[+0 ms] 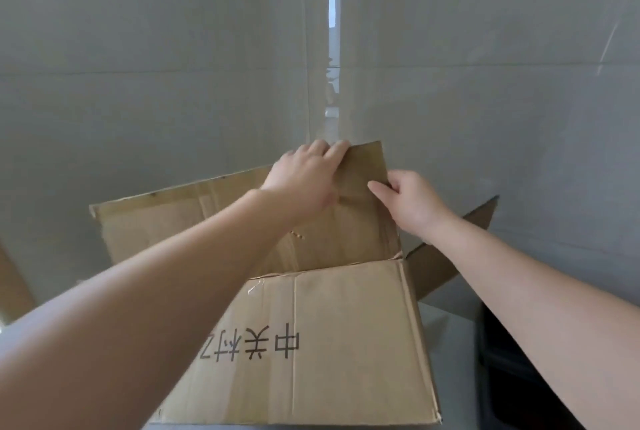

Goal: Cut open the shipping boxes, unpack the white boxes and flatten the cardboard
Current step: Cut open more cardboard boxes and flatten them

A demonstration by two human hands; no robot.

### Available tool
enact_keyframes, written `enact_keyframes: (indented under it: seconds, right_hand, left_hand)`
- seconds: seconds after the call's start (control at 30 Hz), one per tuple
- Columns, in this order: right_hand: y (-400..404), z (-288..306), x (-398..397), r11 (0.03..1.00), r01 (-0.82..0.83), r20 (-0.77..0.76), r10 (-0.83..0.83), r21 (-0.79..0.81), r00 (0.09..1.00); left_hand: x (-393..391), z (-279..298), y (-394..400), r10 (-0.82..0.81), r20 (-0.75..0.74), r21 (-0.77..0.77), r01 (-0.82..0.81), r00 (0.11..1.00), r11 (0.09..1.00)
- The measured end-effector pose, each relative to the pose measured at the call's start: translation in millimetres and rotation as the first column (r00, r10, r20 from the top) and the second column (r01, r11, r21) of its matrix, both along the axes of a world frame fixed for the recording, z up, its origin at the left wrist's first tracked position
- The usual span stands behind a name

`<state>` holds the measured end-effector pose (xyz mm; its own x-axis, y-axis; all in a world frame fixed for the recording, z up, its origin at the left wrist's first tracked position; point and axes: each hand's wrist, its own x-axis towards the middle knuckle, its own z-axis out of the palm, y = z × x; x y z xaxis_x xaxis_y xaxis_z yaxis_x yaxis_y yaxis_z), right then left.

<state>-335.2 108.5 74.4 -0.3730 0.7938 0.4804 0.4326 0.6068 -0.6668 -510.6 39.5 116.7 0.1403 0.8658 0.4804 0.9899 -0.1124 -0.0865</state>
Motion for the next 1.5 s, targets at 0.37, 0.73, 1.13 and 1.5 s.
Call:
enact_keyframes:
  seconds: [0.37, 0.73, 1.13, 1.5]
  right_hand:
    - [93, -91, 33, 0.736, 0.607, 0.298, -0.532, -0.300, 0.792]
    - [64, -175, 38, 0.813, 0.580, 0.786, -0.393, 0.053, 0.478]
    - [28, -184, 60, 0.763, 0.645, 0.797, -0.368, -0.036, 0.479]
    - [52, -115, 46, 0.788, 0.604, 0.819, -0.266, -0.118, 0.508]
  left_hand:
    - [-116, -206, -42, 0.358, -0.045, -0.516, -0.328, 0.933, 0.791]
    - [-161, -246, -19, 0.633, 0.149, -0.429, -0.527, 0.760, 0.734]
    - [-167, -227, -33, 0.784, 0.210, -0.500, -0.625, 0.584, 0.599]
    - [-205, -151, -32, 0.816, -0.051, -0.517, -0.715, 0.575, 0.471]
